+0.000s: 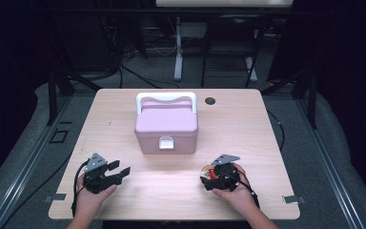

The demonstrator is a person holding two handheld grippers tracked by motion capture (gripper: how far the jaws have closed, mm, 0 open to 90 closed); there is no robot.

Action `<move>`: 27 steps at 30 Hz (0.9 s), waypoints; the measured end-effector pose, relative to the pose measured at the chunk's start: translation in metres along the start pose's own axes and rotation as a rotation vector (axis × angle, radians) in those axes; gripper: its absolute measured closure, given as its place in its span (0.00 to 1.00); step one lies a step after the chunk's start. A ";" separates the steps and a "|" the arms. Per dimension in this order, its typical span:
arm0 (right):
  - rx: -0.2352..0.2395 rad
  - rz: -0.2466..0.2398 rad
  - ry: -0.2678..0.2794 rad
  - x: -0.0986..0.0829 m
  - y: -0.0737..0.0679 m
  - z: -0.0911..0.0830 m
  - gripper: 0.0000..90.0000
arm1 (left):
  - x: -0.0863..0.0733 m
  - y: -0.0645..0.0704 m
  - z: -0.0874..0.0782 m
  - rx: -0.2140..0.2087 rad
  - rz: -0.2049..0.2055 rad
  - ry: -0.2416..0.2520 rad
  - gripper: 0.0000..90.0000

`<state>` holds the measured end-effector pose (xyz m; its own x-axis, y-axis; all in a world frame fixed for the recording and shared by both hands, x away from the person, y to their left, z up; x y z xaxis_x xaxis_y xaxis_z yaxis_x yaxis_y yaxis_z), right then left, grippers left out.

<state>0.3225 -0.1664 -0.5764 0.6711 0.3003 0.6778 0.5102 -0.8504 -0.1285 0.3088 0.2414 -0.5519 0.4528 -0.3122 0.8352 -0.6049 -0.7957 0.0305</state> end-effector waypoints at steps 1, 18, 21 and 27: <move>-0.008 0.010 0.004 -0.001 0.004 -0.002 0.21 | 0.000 0.000 0.000 0.000 0.000 0.000 0.48; -0.110 0.188 0.035 -0.019 0.066 -0.038 0.21 | 0.000 0.000 0.000 0.002 -0.009 0.010 0.48; -0.129 0.199 0.040 -0.022 0.072 -0.040 0.21 | 0.000 0.000 0.000 -0.001 -0.009 0.002 0.48; -0.167 0.193 0.040 -0.026 0.078 -0.042 0.21 | 0.000 0.000 0.001 -0.006 -0.008 0.005 0.48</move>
<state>0.3220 -0.2583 -0.5739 0.7243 0.1107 0.6806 0.2764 -0.9508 -0.1396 0.3094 0.2415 -0.5525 0.4545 -0.3029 0.8376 -0.6049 -0.7953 0.0407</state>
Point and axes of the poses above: each handheld gripper's, and its own axes: z roughly forward along the jaws, x roughly out of its top, y roughly to its right, the point moved 1 cm from there along z, roughly forward along the jaws, and after that the axes turned 7 degrees about z, right-handed, at the moved point
